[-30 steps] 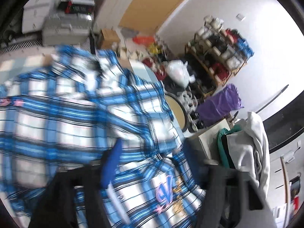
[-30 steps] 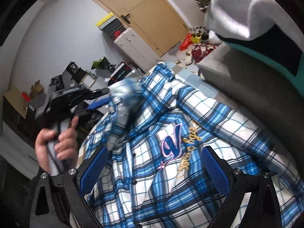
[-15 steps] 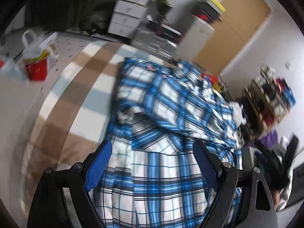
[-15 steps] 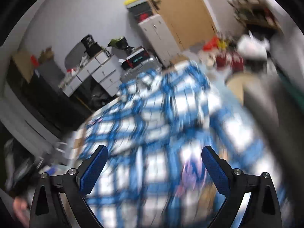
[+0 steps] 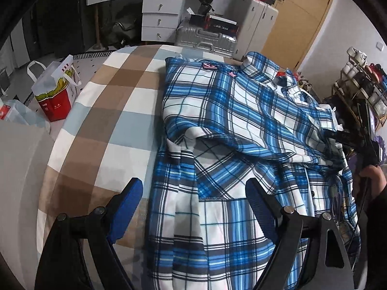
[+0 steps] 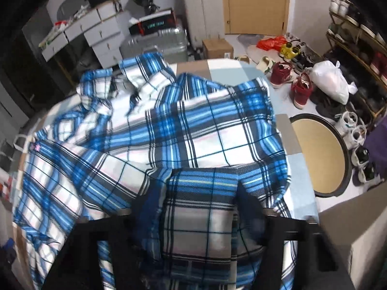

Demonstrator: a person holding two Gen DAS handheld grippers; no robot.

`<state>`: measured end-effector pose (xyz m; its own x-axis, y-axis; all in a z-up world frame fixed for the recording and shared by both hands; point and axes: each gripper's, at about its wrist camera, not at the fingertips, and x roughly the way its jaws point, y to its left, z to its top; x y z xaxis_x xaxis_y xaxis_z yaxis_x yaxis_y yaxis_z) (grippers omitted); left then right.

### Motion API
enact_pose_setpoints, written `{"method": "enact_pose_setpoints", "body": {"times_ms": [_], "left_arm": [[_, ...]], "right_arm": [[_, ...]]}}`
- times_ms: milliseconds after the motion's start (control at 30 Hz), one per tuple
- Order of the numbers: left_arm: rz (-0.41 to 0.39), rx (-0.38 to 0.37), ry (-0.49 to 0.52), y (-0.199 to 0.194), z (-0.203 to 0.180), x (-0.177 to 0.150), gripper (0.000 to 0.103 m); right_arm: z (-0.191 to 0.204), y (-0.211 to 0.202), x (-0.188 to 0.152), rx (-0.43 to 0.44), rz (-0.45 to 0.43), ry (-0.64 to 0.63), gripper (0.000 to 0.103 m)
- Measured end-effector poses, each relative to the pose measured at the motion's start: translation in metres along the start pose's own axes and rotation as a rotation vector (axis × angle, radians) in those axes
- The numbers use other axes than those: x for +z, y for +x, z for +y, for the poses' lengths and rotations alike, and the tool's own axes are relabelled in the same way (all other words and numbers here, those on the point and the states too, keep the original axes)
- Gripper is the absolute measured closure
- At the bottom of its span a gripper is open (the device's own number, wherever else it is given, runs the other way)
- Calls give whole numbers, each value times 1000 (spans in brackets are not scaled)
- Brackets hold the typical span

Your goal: Fold large clothes

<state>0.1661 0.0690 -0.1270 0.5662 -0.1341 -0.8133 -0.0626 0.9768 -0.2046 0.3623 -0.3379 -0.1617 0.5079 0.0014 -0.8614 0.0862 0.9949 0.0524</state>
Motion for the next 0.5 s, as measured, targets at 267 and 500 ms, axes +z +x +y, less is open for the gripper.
{"method": "enact_pose_setpoints", "body": {"times_ms": [267, 500], "left_arm": [[59, 6, 1, 10, 1, -6, 19], [25, 47, 62, 11, -10, -4, 19]], "right_arm": [[4, -36, 13, -18, -168, -65, 97], [0, -17, 45, -149, -160, -34, 96]]}}
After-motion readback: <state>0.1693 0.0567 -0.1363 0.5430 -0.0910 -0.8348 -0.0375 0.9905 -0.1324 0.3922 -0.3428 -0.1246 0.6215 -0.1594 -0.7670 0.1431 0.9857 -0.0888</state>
